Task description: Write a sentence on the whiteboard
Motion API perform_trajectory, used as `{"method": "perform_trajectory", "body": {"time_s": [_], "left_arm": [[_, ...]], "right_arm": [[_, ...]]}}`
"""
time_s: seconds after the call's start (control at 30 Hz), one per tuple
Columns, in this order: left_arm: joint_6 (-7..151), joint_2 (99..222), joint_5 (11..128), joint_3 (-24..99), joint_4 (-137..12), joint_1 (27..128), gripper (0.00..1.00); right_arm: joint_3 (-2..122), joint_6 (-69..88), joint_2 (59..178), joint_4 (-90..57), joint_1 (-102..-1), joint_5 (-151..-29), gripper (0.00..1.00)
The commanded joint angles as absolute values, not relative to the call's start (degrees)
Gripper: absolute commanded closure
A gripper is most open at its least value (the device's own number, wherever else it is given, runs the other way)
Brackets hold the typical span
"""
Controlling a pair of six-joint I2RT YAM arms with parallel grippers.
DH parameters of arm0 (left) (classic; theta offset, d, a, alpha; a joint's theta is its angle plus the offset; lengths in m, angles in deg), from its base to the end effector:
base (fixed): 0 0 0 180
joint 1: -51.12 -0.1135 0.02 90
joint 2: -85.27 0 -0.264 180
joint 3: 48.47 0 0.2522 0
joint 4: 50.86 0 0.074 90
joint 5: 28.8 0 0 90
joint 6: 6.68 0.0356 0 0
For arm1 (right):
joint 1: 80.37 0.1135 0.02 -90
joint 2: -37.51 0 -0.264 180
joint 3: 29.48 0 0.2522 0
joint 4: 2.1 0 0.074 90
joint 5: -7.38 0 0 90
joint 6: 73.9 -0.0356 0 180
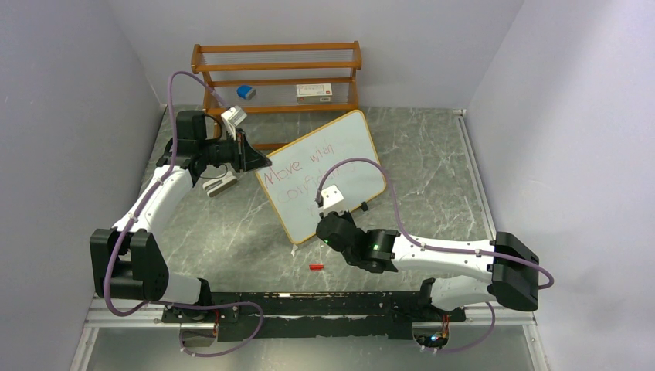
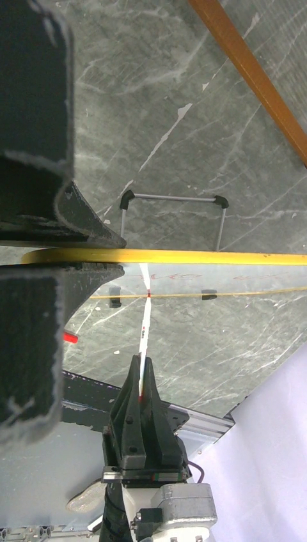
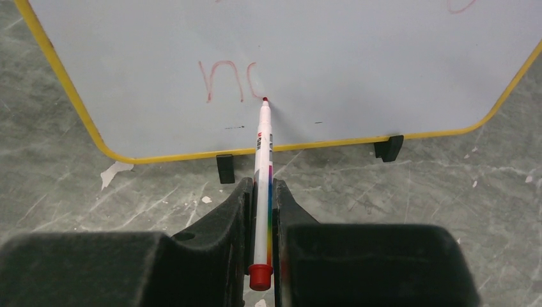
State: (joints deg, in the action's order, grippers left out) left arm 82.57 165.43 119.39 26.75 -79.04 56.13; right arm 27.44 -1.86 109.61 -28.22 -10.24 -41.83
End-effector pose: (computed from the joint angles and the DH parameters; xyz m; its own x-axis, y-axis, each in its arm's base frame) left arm 0.3000 -0.0567 0.3012 -0.5541 0.0417 -0.8314 0.7479 0.4635 -0.4752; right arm 0.1096 0.2348 0.2321 -0.3815 -0.3688 -0.8476 -0.4495 0.8753 -0.1785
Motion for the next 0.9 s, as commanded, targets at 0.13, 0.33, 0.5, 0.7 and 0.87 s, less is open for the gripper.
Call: {"method": "perform_trajectory", "body": {"time_s": [0.13,0.33,0.5,0.7,0.87], "left_arm": [[86.3,166.0,116.1,26.8,-80.4,56.3,0.95],[86.3,166.1,116.1,26.8,-80.4,56.3,0.95],[86.4,166.0,116.1,26.8,-80.5,56.3,0.95],[86.4,166.0,116.1,26.8,-80.5,56.3,0.95],[86.5,166.0,116.1,26.8,-80.5,56.3,0.95]], "right_arm": [[26.8,-1.8,109.4,-27.3,-11.4,-38.2,1.0],[27.6,-0.3,109.5,-25.1,-11.6,-37.8,1.0],[28.5,0.8,110.0,-23.6,-11.7,-37.7,1.0],[29.5,1.9,110.4,-22.2,-11.7,-38.4,1.0],[29.9,2.1,110.5,-21.5,-11.7,-39.1,1.0]]}}
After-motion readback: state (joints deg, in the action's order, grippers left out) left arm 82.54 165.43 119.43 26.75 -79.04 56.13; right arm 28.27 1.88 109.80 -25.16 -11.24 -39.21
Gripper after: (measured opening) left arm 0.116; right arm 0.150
